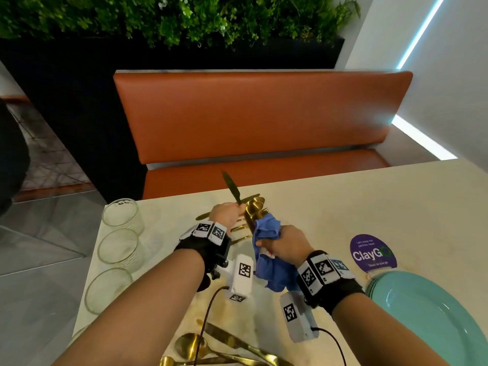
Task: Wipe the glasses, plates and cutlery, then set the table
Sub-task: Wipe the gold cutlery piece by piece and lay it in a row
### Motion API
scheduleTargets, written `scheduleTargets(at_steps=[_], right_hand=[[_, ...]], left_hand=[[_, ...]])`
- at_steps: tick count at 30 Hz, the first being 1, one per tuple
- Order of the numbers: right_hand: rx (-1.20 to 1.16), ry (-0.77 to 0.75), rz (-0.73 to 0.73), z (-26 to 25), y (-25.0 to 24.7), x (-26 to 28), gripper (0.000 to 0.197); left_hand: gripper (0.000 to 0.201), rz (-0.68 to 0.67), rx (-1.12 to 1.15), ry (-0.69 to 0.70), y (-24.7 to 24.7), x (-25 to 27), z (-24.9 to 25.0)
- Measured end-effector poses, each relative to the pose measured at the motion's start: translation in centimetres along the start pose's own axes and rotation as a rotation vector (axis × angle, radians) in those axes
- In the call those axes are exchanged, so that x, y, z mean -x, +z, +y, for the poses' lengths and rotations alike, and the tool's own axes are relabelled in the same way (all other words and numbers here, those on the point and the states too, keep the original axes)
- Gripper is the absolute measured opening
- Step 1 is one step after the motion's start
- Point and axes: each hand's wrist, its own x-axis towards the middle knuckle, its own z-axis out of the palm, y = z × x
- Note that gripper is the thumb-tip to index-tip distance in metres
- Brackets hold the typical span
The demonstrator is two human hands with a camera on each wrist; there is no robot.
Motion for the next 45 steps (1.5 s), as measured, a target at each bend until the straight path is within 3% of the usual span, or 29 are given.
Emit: scheduleTargets(at_steps=[3, 6, 10, 14, 21, 30, 35, 45], right_hand=[[0.001, 0.024, 0.031, 1.3, -1.1, -1.0, 0.026], [0.015, 0.042, 0.045, 2.7, -2.3, -1.9, 0.018], [0.069, 0.071, 0.051, 4.3, -3.5, -3.1, 0.01], [0.084, 0.106, 0.056, 5.3, -3.4, -4.1, 0.018], [0.107, 0.095, 0.022, 5.4, -2.2, -4.6, 0.014], [0.102, 0.137, 0.044, 5.0, -2.2, -2.2, 0.025], [0.062, 0.116, 0.084, 4.9, -1.3, 1.2, 0.029], [-0.054, 0.097, 0.169, 6.8, 1.5, 9.8, 0.018]], left_hand=[[0.028, 0.185, -0.611, 0.092, -2.2, -2.6, 0.8], [0.025, 0.206, -1.125, 0.12, -4.2, -5.2, 1.3], [0.027, 0.162, -1.443, 0.196, -5.3, -8.3, 0.7], [0.024, 0.126, -1.521, 0.214, -5.1, -9.9, 0.0], [0.019, 0.15, -1.414, 0.247, -5.2, -11.0, -1.6], [0.028, 0.19, -1.237, 0.306, -3.7, -6.2, -1.0], [0.026, -0.034, -1.146, 0.286, -1.4, 0.8, -2.4], [0.023, -0.357, -1.31, 0.383, 1.7, 12.6, -11.2]])
